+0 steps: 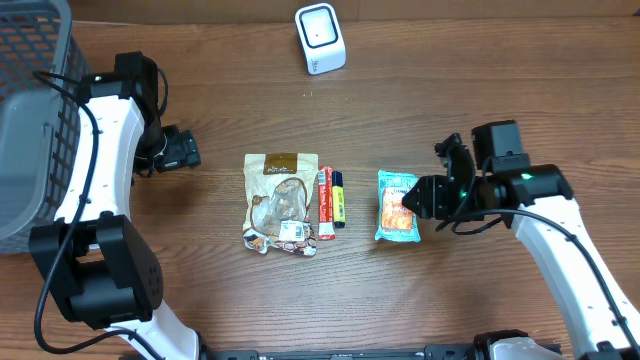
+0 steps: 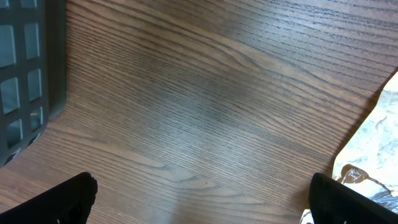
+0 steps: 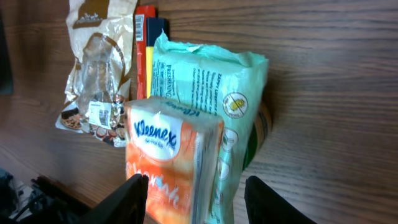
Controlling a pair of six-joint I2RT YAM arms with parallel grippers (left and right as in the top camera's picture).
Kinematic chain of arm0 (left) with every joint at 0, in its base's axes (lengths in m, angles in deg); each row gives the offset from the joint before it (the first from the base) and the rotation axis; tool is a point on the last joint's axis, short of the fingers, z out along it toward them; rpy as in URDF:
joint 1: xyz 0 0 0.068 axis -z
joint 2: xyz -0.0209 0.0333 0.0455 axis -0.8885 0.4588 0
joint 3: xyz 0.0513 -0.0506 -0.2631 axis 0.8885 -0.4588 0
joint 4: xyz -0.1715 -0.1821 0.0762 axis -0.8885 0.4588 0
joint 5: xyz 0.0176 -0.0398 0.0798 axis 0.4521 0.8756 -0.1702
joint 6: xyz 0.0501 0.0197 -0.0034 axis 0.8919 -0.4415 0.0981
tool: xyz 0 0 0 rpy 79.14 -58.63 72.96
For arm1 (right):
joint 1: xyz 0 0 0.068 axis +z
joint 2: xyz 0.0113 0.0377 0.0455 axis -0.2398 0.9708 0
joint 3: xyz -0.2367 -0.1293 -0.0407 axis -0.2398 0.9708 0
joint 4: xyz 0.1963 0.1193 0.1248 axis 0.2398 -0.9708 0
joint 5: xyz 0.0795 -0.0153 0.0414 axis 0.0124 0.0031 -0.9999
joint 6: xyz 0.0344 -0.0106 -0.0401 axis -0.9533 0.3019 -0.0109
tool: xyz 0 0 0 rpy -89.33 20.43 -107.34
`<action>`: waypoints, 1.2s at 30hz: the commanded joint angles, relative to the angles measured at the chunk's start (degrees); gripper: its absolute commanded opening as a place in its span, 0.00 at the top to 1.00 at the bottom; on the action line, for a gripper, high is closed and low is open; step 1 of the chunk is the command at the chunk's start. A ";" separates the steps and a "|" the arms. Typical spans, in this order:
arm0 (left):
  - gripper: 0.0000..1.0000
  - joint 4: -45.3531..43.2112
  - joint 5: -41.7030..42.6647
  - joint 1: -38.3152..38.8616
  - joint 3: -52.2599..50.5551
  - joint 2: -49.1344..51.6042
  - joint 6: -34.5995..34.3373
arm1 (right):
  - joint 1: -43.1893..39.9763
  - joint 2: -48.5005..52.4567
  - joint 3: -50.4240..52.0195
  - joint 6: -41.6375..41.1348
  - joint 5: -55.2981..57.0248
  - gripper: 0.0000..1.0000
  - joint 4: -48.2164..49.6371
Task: Scan the item barcode
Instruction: 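Move the right gripper over the clear packet on the table, then lower the right gripper and grasp the orange Kleenex tissue pack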
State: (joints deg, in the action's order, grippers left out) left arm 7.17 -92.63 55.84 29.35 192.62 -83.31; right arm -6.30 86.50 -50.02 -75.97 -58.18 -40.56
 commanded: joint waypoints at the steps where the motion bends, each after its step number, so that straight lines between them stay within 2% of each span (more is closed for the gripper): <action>1: 0.00 0.13 0.44 0.13 0.72 0.39 1.09 | 1.33 1.53 1.53 -0.42 0.11 0.50 1.42; 14: 0.00 0.13 0.44 0.13 0.72 0.39 1.09 | 1.60 3.50 -0.20 -0.46 0.04 0.62 0.70; 23: 0.00 0.13 0.44 0.13 0.72 0.39 1.09 | 1.60 3.50 -6.56 -0.44 0.04 0.60 -4.79; 28: 0.00 0.13 0.44 0.13 0.72 0.39 1.09 | 1.60 3.52 -6.73 -0.42 0.09 0.57 -8.35; 36: 0.00 0.13 0.44 0.13 0.72 0.39 1.09 | 3.19 3.52 -6.69 -0.42 0.09 0.57 -11.96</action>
State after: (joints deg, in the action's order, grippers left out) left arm 7.19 -92.61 55.84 29.35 192.62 -83.31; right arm -4.27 89.95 -55.35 -76.34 -58.14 -52.50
